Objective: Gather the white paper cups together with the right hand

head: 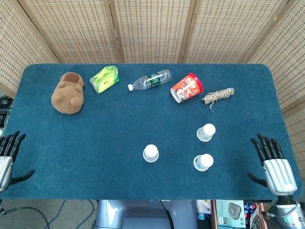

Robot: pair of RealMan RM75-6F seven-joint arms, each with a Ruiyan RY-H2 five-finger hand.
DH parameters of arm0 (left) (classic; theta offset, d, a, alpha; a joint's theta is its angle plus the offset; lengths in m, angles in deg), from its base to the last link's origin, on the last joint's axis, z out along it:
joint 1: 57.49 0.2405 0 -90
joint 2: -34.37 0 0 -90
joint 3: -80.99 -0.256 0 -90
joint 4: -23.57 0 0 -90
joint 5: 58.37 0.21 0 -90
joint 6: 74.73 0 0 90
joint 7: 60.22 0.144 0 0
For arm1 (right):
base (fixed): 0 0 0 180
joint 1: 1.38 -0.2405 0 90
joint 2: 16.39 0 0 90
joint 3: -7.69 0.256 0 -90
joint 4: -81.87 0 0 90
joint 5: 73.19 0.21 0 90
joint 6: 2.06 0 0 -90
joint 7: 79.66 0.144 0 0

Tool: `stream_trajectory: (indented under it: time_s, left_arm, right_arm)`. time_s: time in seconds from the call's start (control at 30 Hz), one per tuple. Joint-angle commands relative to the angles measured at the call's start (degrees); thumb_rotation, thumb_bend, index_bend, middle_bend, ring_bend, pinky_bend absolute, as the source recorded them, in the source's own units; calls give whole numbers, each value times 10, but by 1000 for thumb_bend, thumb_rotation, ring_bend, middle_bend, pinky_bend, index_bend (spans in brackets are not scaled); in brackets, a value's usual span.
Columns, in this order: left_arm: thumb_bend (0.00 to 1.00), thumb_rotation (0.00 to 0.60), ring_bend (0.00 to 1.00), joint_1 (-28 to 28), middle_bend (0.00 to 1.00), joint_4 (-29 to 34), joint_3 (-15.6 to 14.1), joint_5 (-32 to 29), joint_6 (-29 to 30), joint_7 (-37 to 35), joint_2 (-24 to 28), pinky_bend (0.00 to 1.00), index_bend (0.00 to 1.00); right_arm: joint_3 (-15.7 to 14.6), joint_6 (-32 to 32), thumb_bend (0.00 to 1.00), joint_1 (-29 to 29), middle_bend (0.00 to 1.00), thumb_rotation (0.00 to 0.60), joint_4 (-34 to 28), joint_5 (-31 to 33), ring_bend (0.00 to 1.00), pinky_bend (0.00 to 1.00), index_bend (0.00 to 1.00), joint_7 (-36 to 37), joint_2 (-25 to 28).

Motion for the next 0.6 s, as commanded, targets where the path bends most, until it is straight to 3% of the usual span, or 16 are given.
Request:
stream_trajectory:
  time_s: [0.03,0.23,0.43,0.6]
  left_arm:
    - [161,600,0,-1,0,1,3,-3,1,-1,1,0,0]
    - [161,600,0,0,0,2,8,-8,2,-4,2,0,0]
    - [160,600,0,-2,0,1,13,-20,-5,-5,2,0,0]
    - [160,600,0,-5,0,0,18,-32,-10,-5,2,0,0]
  right_arm:
    - [-20,117,0,-76,57,600,21,-47,5,79,0,136,15]
    - [-18,187,22,-123,179,600,51,-54,112,267,32,109,-14]
    - [-17,228,136,-147,265,600,64,-42,209,377,94,102,-45]
    - [-11,237,228,-163,291,600,76,-41,234,407,117,106,-73]
